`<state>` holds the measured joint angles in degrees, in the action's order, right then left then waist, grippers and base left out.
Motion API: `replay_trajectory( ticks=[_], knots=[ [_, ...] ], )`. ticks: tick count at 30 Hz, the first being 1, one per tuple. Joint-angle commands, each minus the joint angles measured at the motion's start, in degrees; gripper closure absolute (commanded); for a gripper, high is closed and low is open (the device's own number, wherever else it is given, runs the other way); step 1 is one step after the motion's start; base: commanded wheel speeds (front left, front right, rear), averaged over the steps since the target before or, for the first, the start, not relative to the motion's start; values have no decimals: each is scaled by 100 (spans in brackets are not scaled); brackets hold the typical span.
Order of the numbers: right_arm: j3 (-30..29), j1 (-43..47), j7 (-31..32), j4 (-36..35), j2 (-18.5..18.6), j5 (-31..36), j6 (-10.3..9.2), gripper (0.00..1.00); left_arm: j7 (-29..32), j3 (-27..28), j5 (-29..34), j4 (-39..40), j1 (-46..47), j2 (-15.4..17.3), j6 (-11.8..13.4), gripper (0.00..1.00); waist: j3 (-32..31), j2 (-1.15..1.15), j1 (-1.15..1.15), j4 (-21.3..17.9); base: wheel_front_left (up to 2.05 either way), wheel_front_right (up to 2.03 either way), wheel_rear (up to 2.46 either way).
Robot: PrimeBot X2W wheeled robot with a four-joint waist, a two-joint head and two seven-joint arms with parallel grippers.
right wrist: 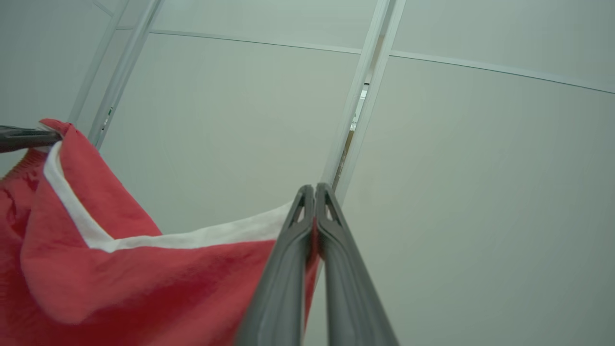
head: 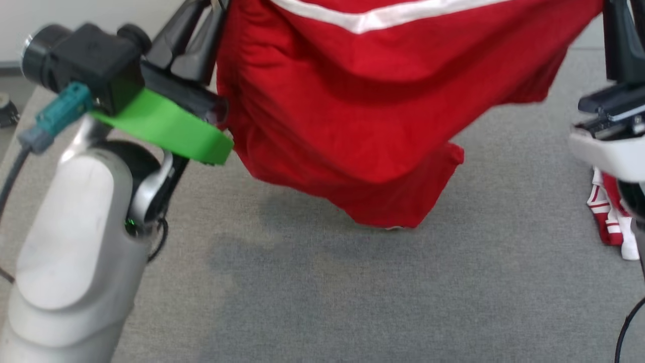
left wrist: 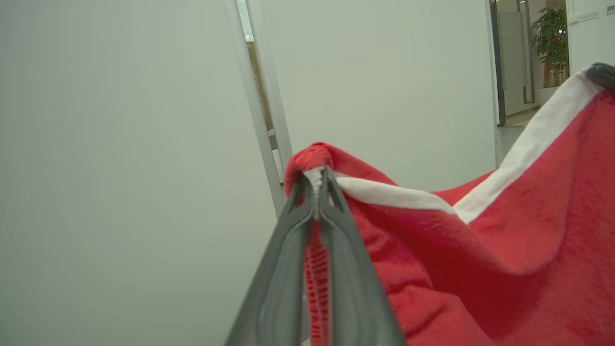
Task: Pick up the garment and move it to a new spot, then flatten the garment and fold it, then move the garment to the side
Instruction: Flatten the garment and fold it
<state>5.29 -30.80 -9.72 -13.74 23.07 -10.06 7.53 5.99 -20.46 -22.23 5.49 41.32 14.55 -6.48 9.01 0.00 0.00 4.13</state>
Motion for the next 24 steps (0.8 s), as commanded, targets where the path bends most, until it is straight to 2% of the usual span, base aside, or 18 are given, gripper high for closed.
replay_trajectory(
  ticks=[1, 8, 11, 14, 19, 24],
  knots=[
    [73, -286, 34, 123, 72, -69, -10, 100, 12, -17, 8, -138, 283, 102, -23, 100, 529, 0, 0, -79, 0, 0, 0],
    [831, -2039, 204, 1076, 338, -77, -11, 100, -336, -131, 82, -1192, 1576, 383, -87, 100, 1589, 0, 0, -313, 0, 0, 0],
    [1128, -3034, 149, 1754, 386, -134, -11, 100, -497, -169, 98, -1775, 2276, 449, -90, 100, 2044, 0, 0, -417, 0, 0, 0],
    [1697, -4091, 3, 2525, 423, -107, -12, 100, -699, -189, 136, -2468, 3060, 471, -95, 100, 2349, 0, 0, -535, 0, 0, 0],
    [1854, -5556, -316, 3778, 136, -165, -11, 100, -1319, -97, 294, -3634, 4294, 287, -33, 100, 2675, 0, 0, -611, 0, 0, 0],
    [1654, -6305, -520, 4547, -179, 46, -11, 100, -1913, -34, 427, -4516, 5146, 99, 122, 100, 2820, 0, 0, -663, 0, 0, 0]
  ],
)
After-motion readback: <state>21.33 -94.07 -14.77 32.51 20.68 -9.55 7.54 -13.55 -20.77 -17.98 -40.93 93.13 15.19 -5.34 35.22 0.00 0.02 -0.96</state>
